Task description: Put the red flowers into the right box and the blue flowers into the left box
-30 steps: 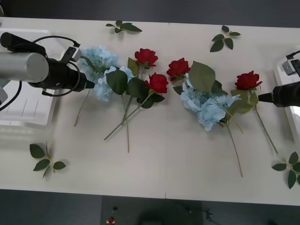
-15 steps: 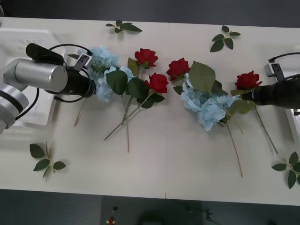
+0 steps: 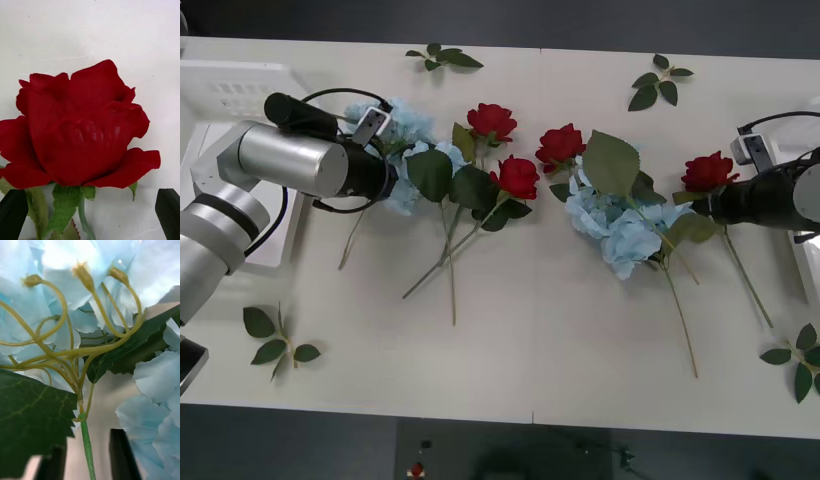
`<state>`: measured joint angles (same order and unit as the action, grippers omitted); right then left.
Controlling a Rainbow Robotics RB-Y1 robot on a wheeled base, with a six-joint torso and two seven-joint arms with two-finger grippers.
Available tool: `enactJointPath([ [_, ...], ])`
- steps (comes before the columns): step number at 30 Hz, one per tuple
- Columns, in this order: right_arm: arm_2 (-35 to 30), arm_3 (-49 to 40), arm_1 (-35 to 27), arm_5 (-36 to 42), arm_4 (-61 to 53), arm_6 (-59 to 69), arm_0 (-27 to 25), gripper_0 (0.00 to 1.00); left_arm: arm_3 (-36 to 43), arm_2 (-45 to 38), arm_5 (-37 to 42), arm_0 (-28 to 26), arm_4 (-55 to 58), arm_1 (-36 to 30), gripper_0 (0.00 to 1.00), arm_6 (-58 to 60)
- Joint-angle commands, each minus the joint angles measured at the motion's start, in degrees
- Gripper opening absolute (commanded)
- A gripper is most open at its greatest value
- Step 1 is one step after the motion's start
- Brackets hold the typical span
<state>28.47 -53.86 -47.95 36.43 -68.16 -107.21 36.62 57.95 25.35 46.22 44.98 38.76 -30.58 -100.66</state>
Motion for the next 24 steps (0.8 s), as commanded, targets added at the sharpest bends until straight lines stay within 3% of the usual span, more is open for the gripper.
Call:
enactJointPath([
  [1,-0.26,1.04,1.45,-1.45,0.31,2.27,1.17,1.00,0.24,0.14,-0.78,1.51,-0.53,-0.70,0.00,3.10],
  [11,-0.26,3.23,3.74,-3.20,0.92,2.27,1.17,0.99,0.24,0.14,-0.96,1.42,-1.59,-1.58,0.00,3.19],
  [12,-0.26,3.23,3.74,-3.20,0.92,2.27,1.17,0.62,0.94,0.14,-1.84,1.42,-1.23,-2.55,0.00,3.19],
  [13,-0.26,3.23,3.82,-3.20,0.92,2.27,1.17,0.42,1.47,0.14,-2.10,1.42,-1.06,-3.08,0.00,3.10],
  [14,-0.17,3.23,3.82,-3.20,0.92,2.27,1.17,0.05,2.70,0.14,-2.10,1.42,-0.71,-4.13,0.00,3.10],
  [15,-0.26,3.23,3.91,-3.20,0.92,2.35,1.17,0.00,3.93,0.14,-2.10,1.42,-0.44,-5.10,0.00,3.19],
  [24,-0.26,3.23,4.09,-3.56,0.84,2.62,1.17,0.00,13.95,-3.73,-2.02,1.42,10.72,-15.82,0.00,3.45],
])
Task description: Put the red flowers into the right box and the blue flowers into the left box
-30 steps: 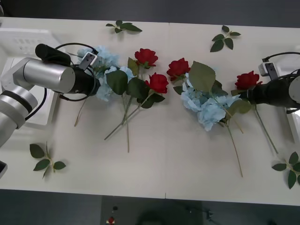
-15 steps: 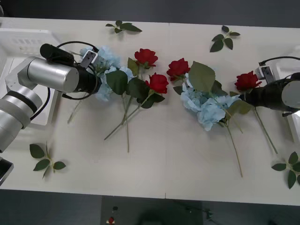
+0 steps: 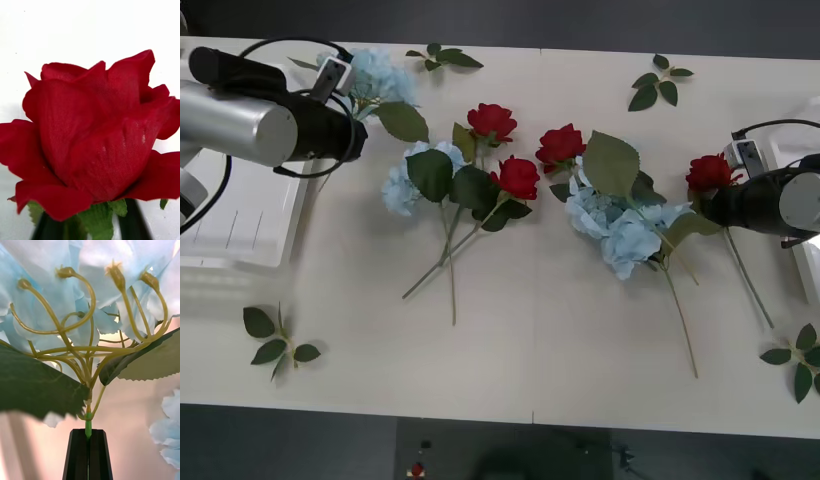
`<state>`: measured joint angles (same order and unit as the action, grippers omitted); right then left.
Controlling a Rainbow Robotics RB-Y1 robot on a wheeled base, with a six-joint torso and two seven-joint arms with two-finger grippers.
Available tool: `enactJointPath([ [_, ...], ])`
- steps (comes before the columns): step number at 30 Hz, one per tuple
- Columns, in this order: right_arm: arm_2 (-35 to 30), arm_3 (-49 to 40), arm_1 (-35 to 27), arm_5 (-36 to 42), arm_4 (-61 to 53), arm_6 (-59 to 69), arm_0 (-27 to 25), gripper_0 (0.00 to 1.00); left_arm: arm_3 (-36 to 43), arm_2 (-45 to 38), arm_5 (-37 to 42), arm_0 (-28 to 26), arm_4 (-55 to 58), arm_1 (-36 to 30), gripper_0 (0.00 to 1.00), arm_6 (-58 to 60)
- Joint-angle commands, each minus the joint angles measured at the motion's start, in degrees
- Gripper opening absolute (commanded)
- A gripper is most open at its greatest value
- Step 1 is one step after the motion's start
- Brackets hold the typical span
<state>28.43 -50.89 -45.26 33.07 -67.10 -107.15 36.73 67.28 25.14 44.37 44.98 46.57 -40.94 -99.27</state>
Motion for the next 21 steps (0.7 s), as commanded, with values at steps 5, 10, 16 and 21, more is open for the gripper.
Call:
enactJointPath([
  [5,-0.22,0.27,1.31,-0.20,-0.31,2.83,0.98,0.00,8.13,-6.42,-0.16,-0.07,9.77,-13.29,0.00,2.50],
  [10,-0.22,0.18,0.87,0.06,-1.89,3.09,0.98,0.00,12.79,-10.28,-0.16,-5.87,16.89,-21.11,0.00,2.33],
  [16,-0.31,-4.65,-5.10,6.48,-6.38,3.62,1.42,0.00,20.17,-17.31,-0.08,-17.91,23.56,-29.73,0.00,1.98],
  [21,-0.31,-9.93,-12.49,11.75,-13.76,4.32,1.42,0.00,24.83,-24.70,-0.16,-28.11,23.83,-32.10,0.00,1.19],
])
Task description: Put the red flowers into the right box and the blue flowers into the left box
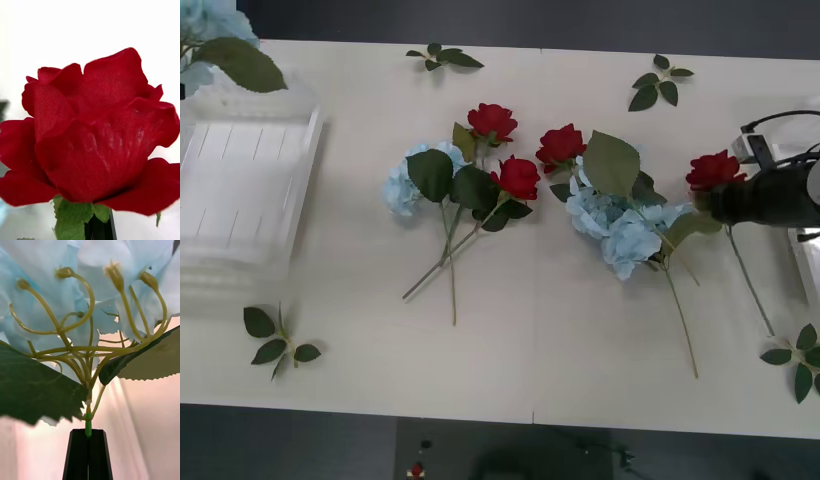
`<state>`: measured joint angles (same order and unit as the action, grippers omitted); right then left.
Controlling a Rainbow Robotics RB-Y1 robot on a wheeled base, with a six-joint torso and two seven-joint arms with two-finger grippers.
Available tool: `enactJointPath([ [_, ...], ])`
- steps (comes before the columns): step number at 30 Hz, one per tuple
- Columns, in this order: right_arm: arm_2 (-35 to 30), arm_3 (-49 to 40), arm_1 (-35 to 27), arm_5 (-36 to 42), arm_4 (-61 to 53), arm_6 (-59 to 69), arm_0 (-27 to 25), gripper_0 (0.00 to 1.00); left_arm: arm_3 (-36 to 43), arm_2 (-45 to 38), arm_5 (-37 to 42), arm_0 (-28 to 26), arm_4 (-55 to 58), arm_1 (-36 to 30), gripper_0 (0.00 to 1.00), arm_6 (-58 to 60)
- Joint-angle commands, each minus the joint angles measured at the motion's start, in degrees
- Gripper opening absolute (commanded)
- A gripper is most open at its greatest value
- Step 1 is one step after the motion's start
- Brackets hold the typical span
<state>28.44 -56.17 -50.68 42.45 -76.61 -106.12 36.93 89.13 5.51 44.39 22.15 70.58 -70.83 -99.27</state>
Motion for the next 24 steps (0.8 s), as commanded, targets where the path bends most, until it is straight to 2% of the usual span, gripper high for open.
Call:
enactJointPath([
  [1,-0.32,-5.71,-8.73,3.25,-5.92,3.37,1.22,0.00,3.51,-6.57,-0.18,-7.29,-0.36,-2.21,0.00,1.01],
  [6,-0.32,-8.69,-15.06,3.95,-11.37,3.46,1.22,0.00,3.51,-9.55,-0.18,-11.25,-0.71,-2.12,0.00,0.31],
  [7,-0.32,-9.40,-17.08,3.42,-12.25,3.29,1.22,0.00,2.63,-9.73,-0.09,-11.42,-0.53,-2.21,0.02,-0.05],
  [8,-0.32,-9.75,-18.22,3.07,-12.34,3.20,1.22,0.00,2.10,-9.82,-0.18,-11.42,-0.44,-2.12,0.08,-0.22],
  [9,-0.32,-10.01,-19.45,2.63,-12.25,3.11,1.22,0.00,1.58,-10.08,-0.18,-11.42,-0.27,-2.12,0.38,-0.49],
  [10,-0.32,-10.10,-20.77,2.19,-12.25,2.93,1.22,0.00,1.05,-10.26,-0.09,-11.42,-0.09,-2.12,0.74,-0.75],
  [11,-0.32,-10.01,-21.74,1.67,-12.16,2.76,1.22,0.00,0.79,-10.43,-0.09,-11.42,-0.01,-2.12,0.89,-0.93],
  [12,-0.32,-10.01,-22.79,0.96,-11.99,2.67,1.22,0.00,0.70,-10.61,-0.18,-11.42,0.08,-2.12,1.00,-1.28],
  [18,-0.32,-6.94,-24.99,-3.52,-10.93,1.88,1.22,0.00,1.58,-10.70,-0.18,-11.42,1.23,-2.12,1.00,-2.51],
  [24,-0.23,-3.24,-24.20,-8.26,-4.08,0.65,1.22,0.00,9.49,-10.78,5.36,-9.14,2.72,0.17,1.00,-3.30],
])
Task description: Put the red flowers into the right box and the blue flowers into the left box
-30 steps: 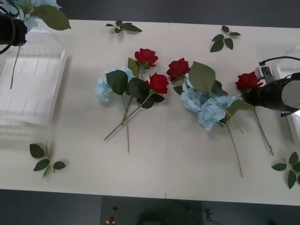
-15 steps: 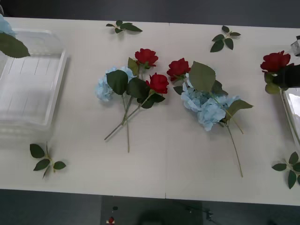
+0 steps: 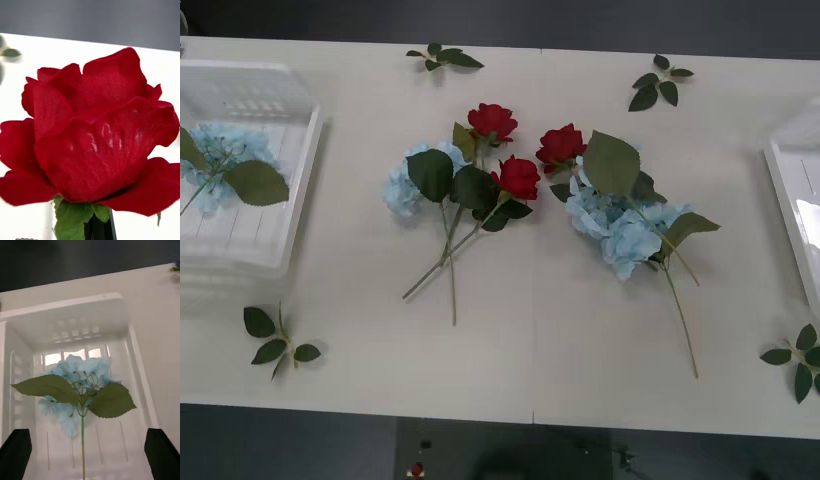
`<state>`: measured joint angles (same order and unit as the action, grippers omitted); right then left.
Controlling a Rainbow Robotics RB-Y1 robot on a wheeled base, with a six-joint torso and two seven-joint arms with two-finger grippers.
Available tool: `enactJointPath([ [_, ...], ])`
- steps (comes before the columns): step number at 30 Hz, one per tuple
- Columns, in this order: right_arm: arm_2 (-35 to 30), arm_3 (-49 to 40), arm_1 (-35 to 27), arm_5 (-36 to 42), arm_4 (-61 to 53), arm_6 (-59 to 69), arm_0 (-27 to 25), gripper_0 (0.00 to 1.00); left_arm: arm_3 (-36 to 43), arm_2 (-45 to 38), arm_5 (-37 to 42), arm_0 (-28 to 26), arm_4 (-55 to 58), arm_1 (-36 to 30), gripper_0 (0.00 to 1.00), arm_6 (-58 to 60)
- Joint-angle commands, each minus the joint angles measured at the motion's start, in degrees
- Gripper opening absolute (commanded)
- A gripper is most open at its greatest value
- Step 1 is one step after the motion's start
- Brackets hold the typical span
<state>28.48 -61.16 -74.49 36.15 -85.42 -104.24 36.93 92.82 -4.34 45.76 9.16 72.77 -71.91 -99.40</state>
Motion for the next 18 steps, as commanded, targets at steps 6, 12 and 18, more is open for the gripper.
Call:
enactJointPath([
  [6,-0.35,5.26,1.01,-3.72,11.42,-1.23,1.21,0.00,10.98,2.32,13.56,11.32,-2.81,8.01,1.00,-2.03],
  [12,-0.35,8.42,2.95,-7.14,15.29,-1.06,1.21,0.00,9.75,10.49,17.16,15.89,-8.96,15.22,1.00,0.87],
  [18,-0.35,8.95,3.83,-8.99,16.87,-0.71,1.21,0.00,5.00,16.47,16.64,17.91,-16.79,23.31,1.00,8.78],
])
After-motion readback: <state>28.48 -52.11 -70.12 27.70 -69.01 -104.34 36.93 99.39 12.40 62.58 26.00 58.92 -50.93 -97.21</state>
